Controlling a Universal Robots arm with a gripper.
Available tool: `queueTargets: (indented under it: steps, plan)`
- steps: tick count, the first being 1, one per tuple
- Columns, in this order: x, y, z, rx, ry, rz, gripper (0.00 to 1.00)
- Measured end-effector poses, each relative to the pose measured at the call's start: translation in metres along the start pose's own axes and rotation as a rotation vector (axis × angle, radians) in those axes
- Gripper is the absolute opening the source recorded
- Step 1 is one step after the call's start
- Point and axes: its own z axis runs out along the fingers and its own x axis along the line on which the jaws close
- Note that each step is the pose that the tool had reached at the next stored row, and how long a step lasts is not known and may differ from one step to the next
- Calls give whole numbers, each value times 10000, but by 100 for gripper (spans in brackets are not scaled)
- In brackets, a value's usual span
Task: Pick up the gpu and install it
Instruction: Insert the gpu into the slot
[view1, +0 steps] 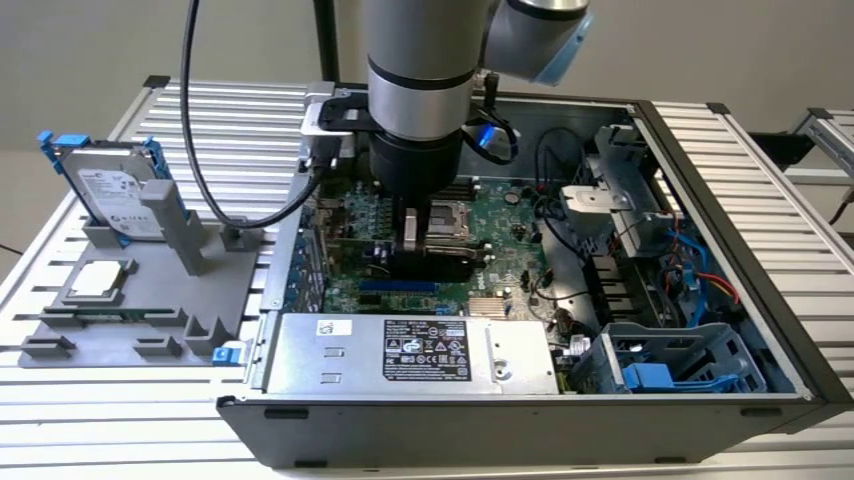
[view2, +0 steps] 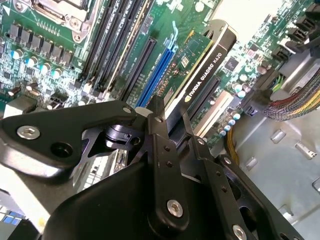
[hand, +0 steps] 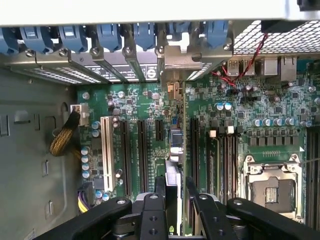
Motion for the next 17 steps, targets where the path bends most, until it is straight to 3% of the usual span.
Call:
queueTargets:
  steps: [5, 17]
  plan:
    - [3, 45, 7, 0, 0, -2, 0]
    - [6, 82, 33, -2, 1, -2, 0]
